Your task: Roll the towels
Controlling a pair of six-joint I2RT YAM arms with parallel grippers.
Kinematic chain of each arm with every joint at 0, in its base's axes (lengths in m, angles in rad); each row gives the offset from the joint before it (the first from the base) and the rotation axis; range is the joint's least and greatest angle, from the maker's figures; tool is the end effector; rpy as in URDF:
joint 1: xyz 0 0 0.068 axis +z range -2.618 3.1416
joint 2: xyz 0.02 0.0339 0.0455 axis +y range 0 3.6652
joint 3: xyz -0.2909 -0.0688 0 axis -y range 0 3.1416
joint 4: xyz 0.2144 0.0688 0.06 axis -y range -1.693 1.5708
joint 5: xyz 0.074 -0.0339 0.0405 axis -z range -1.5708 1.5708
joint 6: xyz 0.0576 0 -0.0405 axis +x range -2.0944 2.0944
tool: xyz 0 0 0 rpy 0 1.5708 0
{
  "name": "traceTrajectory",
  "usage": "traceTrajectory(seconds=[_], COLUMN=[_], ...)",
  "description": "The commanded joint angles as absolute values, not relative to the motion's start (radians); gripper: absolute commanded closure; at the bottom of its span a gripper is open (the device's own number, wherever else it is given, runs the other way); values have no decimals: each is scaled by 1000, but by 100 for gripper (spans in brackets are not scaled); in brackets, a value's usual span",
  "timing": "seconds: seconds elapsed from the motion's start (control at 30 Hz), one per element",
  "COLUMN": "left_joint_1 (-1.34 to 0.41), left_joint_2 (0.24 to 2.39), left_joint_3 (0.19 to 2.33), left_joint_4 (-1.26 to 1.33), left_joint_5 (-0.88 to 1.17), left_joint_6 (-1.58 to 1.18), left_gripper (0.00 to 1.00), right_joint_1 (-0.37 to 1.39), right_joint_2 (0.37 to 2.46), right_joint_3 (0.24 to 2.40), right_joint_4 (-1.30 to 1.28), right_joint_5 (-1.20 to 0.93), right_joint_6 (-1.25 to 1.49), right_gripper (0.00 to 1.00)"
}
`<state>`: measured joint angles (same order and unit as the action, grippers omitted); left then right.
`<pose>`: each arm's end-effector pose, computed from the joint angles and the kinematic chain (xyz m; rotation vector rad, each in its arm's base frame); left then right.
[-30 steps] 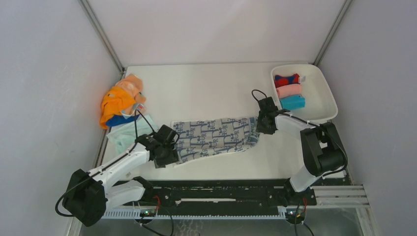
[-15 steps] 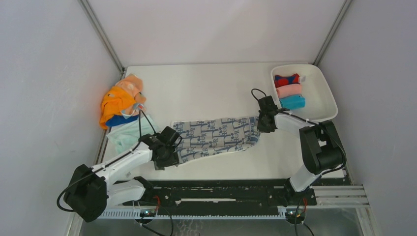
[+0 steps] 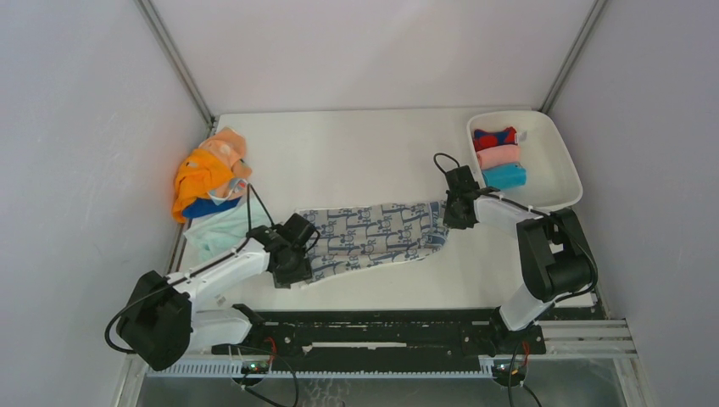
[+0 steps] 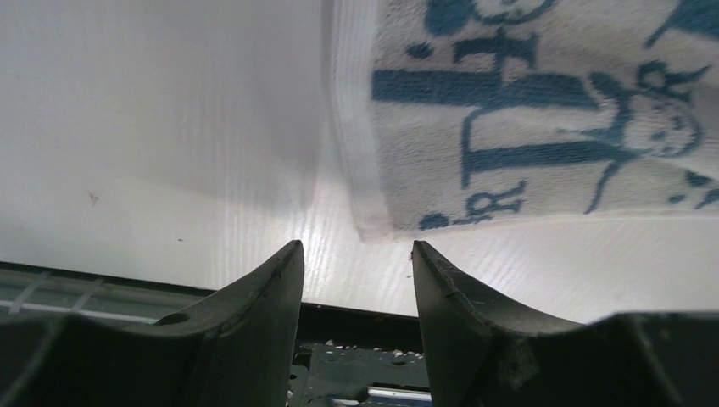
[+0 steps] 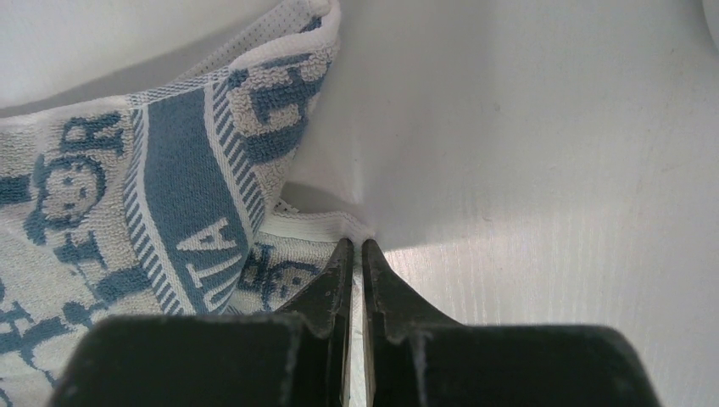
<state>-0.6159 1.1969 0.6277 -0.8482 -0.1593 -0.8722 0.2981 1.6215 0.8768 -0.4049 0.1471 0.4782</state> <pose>0.1250 -0.0773 0.1900 -0.3911 2.8949 0.0195 0.2764 0.0761 0.1833 0.2849 2.6823 0.0343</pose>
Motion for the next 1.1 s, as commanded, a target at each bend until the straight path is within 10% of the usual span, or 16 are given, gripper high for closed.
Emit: traceTrajectory(seconds=[0.0, 0.4, 0.77, 1.07], left_joint_1=[-622, -618, -646, -373], left_joint_2=[1170, 1324, 1412, 1257], left_joint_3=[673, 660, 593, 1034], left_joint_4=[-795, -771, -697, -912], left_joint_5=[-185, -202, -139, -314], left_joint_6=[-908, -894, -909, -681], left_gripper=[45, 54, 99, 100], right_joint_1=[304, 304, 297, 203], right_joint_2=[1611, 1598, 1554, 1412], right_joint_3=[849, 844, 839, 1020], right_joint_4=[-407, -403, -402, -476], right_joint_5=[133, 124, 134, 169], right_joint_6=[466, 466, 475, 484], right_gripper=[100, 100, 100, 100])
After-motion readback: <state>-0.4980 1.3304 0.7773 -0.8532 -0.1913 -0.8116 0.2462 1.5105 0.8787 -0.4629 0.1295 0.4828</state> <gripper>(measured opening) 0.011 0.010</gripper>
